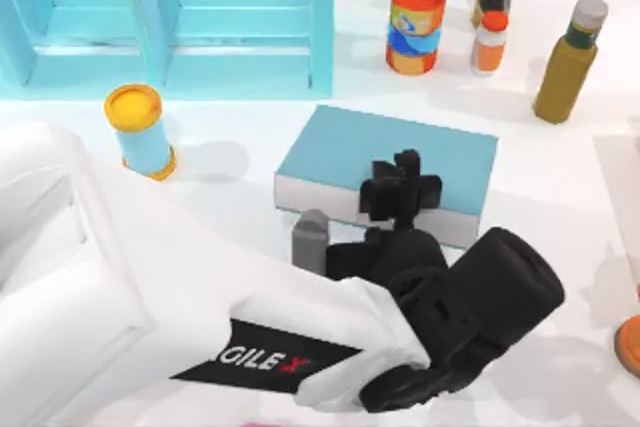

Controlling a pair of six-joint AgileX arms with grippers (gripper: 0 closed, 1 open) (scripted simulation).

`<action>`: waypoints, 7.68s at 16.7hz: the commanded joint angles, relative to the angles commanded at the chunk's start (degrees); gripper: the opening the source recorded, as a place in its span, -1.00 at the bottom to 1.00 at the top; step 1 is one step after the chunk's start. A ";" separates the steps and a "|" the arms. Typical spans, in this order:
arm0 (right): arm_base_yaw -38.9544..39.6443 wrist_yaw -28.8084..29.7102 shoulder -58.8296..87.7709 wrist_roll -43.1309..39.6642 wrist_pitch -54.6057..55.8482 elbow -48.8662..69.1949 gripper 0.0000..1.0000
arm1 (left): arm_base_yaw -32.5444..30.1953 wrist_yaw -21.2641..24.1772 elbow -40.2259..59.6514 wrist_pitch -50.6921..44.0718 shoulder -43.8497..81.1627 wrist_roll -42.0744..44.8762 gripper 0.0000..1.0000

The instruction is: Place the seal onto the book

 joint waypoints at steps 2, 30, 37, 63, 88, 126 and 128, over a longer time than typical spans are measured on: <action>0.00 0.00 0.00 0.00 0.00 0.00 1.00 | 0.07 0.06 -0.62 2.49 1.65 -0.09 -1.00; 0.00 0.00 0.00 0.00 0.00 0.00 1.00 | -0.10 -0.06 -1.20 4.97 3.22 -0.10 1.00; 0.00 0.00 0.00 0.00 0.00 0.00 1.00 | -3.33 -0.34 -0.01 -5.09 4.47 -9.51 1.00; 0.00 0.00 0.00 0.00 0.00 0.00 1.00 | -23.12 -7.19 11.13 -76.17 5.29 -74.24 1.00; 0.00 0.00 0.00 0.00 0.00 0.00 1.00 | 39.38 36.43 -28.40 -42.13 -71.45 77.89 1.00; -18.77 -0.17 85.78 -18.10 -61.72 75.30 1.00 | 65.35 66.50 -60.15 -14.29 -115.04 124.42 1.00; -20.72 -0.14 94.29 -19.99 -67.82 83.30 1.00 | 65.35 66.50 -60.15 -14.29 -115.04 124.42 1.00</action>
